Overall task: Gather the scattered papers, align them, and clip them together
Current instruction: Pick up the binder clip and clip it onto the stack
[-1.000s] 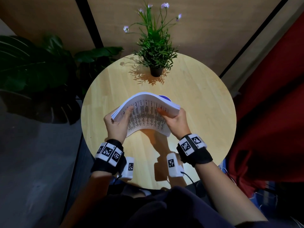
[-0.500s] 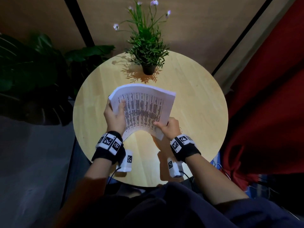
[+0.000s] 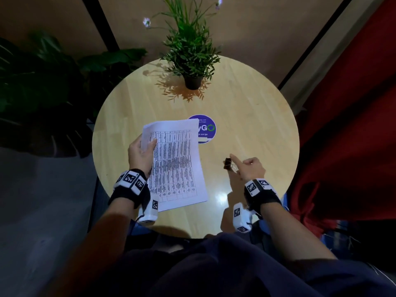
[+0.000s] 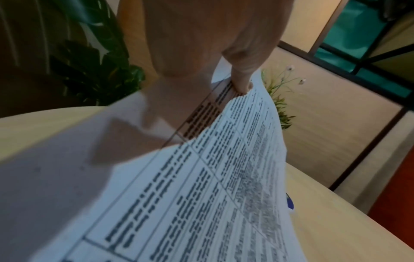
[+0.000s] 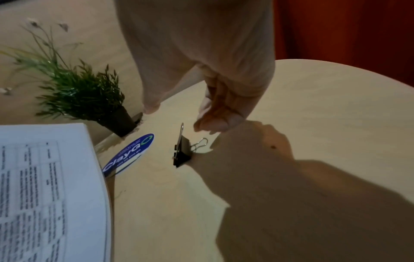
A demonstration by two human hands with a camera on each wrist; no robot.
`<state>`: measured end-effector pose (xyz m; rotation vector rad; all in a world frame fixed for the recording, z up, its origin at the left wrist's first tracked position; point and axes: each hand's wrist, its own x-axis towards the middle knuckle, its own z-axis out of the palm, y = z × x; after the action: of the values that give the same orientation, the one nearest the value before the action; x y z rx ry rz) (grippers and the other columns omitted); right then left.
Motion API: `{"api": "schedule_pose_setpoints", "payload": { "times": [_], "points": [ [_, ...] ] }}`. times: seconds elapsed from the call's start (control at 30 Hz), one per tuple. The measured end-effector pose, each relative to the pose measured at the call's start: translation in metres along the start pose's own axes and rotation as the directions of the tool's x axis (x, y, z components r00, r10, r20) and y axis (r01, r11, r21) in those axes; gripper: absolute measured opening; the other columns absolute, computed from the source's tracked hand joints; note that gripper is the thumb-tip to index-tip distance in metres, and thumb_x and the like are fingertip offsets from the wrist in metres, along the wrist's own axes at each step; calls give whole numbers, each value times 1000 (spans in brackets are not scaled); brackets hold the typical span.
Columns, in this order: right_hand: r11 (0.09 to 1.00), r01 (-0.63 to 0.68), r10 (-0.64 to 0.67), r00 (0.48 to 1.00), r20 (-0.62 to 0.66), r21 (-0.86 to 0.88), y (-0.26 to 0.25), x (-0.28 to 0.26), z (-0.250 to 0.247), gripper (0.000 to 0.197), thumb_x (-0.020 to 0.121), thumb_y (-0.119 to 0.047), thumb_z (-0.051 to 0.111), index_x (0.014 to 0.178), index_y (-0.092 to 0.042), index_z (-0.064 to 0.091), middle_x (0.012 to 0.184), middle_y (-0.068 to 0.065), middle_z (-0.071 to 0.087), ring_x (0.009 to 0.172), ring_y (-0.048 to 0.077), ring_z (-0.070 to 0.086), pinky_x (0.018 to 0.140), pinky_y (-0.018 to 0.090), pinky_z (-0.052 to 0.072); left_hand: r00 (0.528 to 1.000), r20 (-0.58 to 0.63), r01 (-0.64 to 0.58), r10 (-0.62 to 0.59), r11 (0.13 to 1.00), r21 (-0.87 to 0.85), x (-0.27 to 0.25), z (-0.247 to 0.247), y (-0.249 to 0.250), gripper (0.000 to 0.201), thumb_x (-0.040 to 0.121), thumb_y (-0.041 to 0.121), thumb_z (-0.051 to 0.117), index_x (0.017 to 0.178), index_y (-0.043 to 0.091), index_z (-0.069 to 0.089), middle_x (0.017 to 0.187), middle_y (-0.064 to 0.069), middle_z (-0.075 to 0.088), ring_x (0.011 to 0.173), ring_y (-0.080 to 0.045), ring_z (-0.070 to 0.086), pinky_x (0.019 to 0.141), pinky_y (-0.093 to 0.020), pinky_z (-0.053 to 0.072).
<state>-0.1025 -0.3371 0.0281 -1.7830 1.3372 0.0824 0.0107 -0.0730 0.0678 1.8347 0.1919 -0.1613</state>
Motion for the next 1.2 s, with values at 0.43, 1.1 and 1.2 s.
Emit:
{"api": "schedule_pose_setpoints", "payload": {
  "times": [0.43,1.1,1.2],
  "points": [
    [980,14,2,997,81,-200,-13,24,9,34,80,-20,75,60,-10,49,71,8,56,69,26,51,63,33,46,982,72,185,-175,970,-160,6,-11,-6,14,78,35,67,92,33,69,110,-14,71,105,-32,66,93,-58,50],
    [968,249,-222,920,323,-44,-62,-2,-8,48,63,4,84,105,1,62,78,7,67,68,10,63,57,8,46,960,205,225,-192,962,-153,1,-18,0,13,89,14,62,85,23,71,91,-7,74,91,-31,69,91,-55,52],
    [916,402,-367,853,371,-19,-91,-10,-20,31,60,-3,87,86,-8,71,78,7,70,72,14,66,80,23,57,955,260,182,-146,976,-121,-8,-19,8,10,90,16,61,94,16,71,98,-18,72,93,-35,69,85,-53,55]
  ]
}}
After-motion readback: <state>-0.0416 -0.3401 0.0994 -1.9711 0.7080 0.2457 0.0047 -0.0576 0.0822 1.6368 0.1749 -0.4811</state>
